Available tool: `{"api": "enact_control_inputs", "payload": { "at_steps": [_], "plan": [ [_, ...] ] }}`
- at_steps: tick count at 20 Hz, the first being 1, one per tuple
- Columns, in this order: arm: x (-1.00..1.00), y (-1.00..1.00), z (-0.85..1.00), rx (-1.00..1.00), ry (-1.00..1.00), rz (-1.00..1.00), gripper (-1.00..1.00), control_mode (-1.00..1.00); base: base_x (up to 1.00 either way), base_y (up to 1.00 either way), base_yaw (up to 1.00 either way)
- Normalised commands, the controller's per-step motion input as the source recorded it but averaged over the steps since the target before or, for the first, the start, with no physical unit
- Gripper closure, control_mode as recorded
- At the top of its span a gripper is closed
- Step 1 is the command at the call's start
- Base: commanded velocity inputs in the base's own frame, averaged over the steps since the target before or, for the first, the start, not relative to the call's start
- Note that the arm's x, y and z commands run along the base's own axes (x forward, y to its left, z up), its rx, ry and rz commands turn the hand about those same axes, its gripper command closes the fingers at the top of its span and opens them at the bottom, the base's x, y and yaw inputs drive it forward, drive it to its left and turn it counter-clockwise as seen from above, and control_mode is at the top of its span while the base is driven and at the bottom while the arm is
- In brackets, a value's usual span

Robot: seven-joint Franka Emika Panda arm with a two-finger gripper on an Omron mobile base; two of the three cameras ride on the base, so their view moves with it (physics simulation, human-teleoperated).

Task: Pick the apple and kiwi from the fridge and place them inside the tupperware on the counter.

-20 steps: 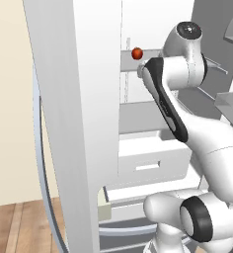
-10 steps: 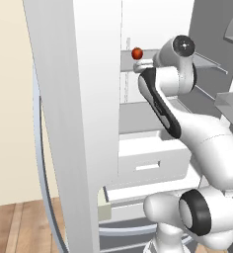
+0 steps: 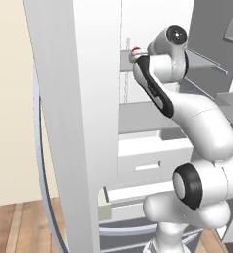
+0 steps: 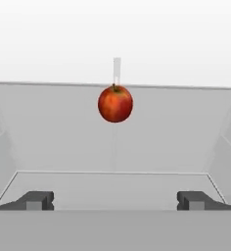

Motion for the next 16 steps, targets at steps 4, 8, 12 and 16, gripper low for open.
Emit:
{"api": "enact_control_inputs", "payload": {
  "at_steps": [4,8,12,16],
  "plan": [
    [0.5,0.0,-0.04,0.0,0.03,0.05,-1.0,-1.0,0.0,0.0,0.0],
    [0.52,0.0,-0.02,0.0,0.0,0.03,-1.0,-1.0,0.0,0.0,0.0],
    [0.39,0.0,-0.1,0.0,0.0,0.0,-1.0,-1.0,0.0,0.0,0.0],
    [0.43,0.0,-0.1,-0.01,0.0,0.0,-1.0,-1.0,0.0,0.0,0.0]
  ]
}}
